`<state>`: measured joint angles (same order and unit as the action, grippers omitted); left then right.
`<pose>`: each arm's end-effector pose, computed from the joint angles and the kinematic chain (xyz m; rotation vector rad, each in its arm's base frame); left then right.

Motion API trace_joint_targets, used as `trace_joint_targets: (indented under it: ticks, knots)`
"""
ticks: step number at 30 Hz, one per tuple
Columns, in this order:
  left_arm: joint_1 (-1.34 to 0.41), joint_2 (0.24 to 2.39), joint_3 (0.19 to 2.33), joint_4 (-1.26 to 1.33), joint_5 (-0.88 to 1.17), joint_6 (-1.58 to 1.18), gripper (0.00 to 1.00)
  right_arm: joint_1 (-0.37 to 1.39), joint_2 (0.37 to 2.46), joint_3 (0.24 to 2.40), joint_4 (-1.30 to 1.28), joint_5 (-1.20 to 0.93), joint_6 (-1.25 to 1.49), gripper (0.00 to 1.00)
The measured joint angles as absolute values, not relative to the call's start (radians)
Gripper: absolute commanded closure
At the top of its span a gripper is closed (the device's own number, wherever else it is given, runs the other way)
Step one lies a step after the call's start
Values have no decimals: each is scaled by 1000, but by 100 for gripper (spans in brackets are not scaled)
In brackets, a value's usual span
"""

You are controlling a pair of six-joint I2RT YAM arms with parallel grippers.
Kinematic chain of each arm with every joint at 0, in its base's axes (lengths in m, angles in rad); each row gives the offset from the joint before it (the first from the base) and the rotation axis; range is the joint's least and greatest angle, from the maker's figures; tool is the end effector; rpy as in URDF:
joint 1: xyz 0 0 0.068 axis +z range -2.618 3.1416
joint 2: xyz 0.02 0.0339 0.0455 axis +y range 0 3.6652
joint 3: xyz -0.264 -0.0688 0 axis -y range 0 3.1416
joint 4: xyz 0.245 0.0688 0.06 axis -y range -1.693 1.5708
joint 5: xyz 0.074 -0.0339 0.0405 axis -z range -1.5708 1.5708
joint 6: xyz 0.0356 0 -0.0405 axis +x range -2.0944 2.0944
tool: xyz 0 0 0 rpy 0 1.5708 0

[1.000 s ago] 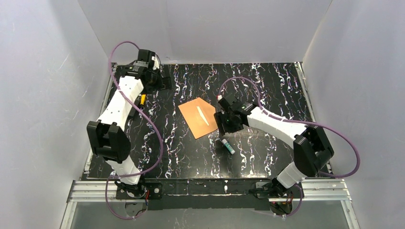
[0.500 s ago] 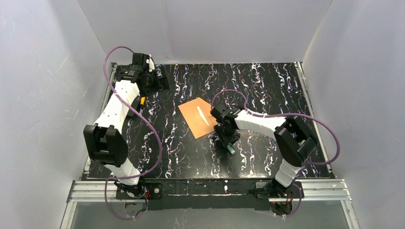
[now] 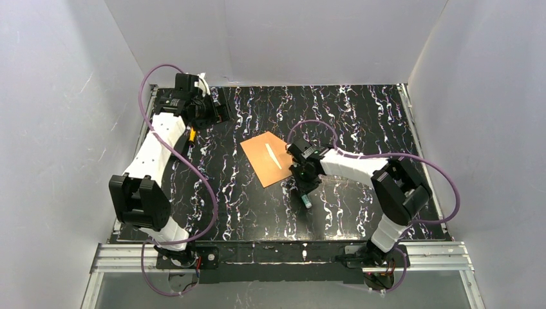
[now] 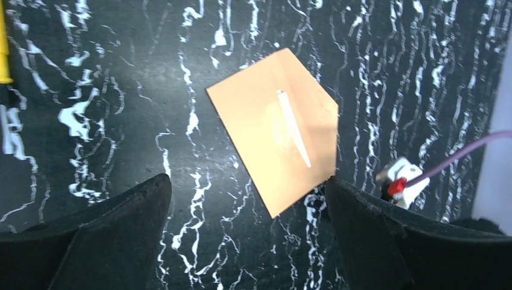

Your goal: Place the letter into the envelope and seal it

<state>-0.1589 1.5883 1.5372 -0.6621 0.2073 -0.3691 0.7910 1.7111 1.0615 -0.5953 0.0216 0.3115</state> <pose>0.3490 -0.0634 0.3537 -0.1334 2.3145 -0.5088 0.2279 0.2294 0.1707 -0.6706 2.7645 0.2188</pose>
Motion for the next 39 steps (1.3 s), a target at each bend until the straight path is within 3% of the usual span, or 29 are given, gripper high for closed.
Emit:
trace_joint_targets:
  ticks: [6, 11, 21, 28, 33, 37, 39]
  knots:
    - [-159, 1555, 1449, -572, 361, -433, 3, 611, 1569, 1029, -481, -84, 395, 85]
    - [-178, 1554, 1382, -425, 550, -519, 4, 459, 1399, 1016, -182, -177, 563, 84]
    - [-332, 1559, 1373, -51, 856, -703, 9, 462, 1401, 899, 536, -256, 1025, 80]
    - [-346, 1572, 1376, 20, 900, -724, 12, 471, 1468, 901, 774, -269, 1216, 77]
    - [-358, 1652, 1459, 32, 933, -780, 42, 486, 1491, 933, 851, -293, 1270, 76]
    - [-371, 1728, 1531, 57, 992, -842, 57, 493, 1515, 945, 913, -307, 1298, 76]
    - [-372, 1732, 1531, 55, 1012, -862, 74, 493, 1530, 946, 926, -310, 1307, 76]
